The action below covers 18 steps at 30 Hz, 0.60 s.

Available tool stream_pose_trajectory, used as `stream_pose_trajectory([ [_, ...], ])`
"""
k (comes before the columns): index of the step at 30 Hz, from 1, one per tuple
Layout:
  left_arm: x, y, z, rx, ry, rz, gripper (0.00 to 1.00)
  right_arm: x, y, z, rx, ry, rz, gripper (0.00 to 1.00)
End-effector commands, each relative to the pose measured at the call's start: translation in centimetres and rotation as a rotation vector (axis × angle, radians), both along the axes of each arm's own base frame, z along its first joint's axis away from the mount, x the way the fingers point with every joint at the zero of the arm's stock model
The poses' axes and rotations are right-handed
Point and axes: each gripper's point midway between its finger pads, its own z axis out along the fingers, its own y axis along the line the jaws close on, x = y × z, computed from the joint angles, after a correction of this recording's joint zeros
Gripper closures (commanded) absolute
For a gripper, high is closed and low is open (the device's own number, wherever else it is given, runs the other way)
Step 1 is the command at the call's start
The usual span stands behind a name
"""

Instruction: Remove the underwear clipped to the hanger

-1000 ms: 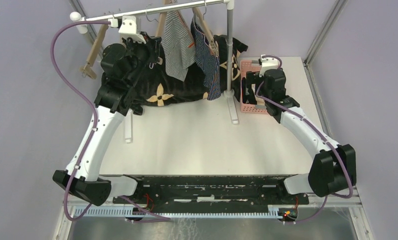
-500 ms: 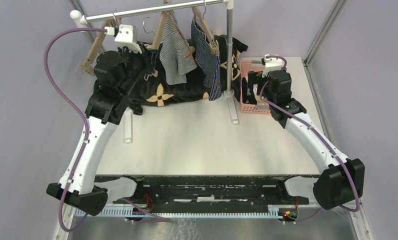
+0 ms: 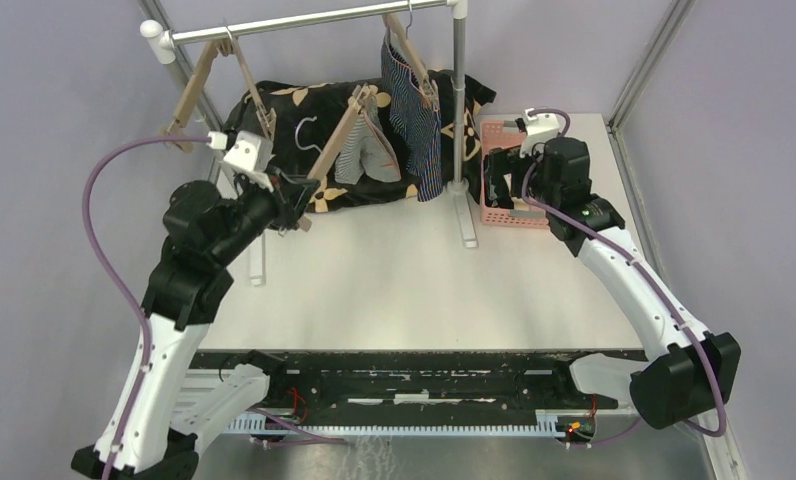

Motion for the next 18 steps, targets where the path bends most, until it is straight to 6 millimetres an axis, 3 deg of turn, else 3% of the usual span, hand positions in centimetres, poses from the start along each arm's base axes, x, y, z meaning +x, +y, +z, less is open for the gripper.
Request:
stream_pose_trajectory([
  [1,-5.5,-2.5,0.9,-0.07,-0.016,-0.24,0.97,-2.3,3.2,3.5,0.072,-0.023,0.2,0.0],
  [4,-7.6,-2.7,-0.2,-0.072,-0.005,-0.297,0.97,-3.8,4.3,3.7,0.081,-0.004,0.299,0.0],
  [9,-8.8,-2.4,-1.4,-0.05,0.006,-0.31,0.97,-5.8,6.2,5.3,0.118,-0.032,0.45,0.0],
  [16,-10.7,-5.2,-1.9,-0.068,-0.029,-0.547,0.97,-8.5,9.0,8.2,0.205,-0.071,0.661,0.0],
  [18,-10.2,-5.3,-2.4,-0.06,-0.022,-0.543,0.97,-9.7,9.8,9.5,0.239,-0.097,0.739,0.0],
])
